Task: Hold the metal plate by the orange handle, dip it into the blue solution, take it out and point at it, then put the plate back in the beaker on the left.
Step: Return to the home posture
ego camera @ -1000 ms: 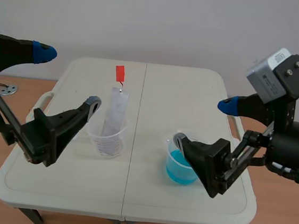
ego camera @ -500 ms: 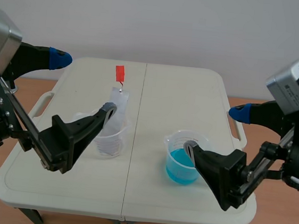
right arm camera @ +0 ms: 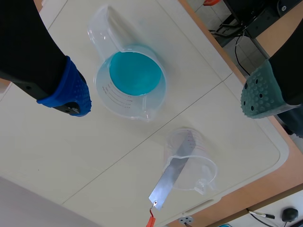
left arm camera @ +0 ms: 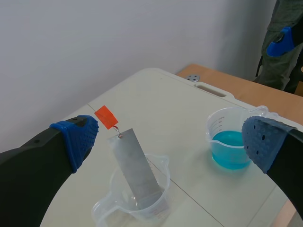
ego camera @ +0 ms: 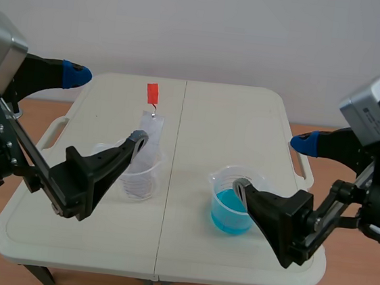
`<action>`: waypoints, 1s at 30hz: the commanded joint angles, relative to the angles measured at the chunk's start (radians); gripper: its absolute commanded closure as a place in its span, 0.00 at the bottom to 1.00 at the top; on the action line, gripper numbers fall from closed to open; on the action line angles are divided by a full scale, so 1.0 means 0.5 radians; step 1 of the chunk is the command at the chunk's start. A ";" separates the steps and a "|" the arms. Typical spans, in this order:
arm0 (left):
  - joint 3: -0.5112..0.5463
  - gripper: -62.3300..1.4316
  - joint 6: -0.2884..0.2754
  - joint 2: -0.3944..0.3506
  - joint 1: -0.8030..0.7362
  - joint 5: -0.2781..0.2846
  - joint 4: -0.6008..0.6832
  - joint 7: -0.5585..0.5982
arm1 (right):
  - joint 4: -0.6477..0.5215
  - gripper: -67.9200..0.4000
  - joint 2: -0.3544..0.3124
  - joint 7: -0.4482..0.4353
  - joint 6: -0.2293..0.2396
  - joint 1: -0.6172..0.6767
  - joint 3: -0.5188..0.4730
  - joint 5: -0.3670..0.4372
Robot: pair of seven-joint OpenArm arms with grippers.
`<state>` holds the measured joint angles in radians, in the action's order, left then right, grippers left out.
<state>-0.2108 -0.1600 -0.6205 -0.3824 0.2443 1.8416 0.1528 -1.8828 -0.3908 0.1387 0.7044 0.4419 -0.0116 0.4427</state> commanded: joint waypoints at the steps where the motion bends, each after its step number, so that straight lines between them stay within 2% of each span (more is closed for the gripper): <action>1: 0.012 0.00 0.002 0.010 0.002 0.014 0.014 0.028 | -0.046 0.02 -0.011 -0.028 0.007 -0.008 -0.007 0.027; 30: 0.089 0.00 0.034 0.010 0.001 0.013 0.015 0.046 | -0.046 0.02 -0.011 -0.028 0.007 -0.008 -0.006 0.027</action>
<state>-0.1696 -0.1493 -0.6205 -0.3824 0.2443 1.8416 0.1612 -1.8828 -0.3908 0.1390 0.7044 0.4419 -0.0116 0.4423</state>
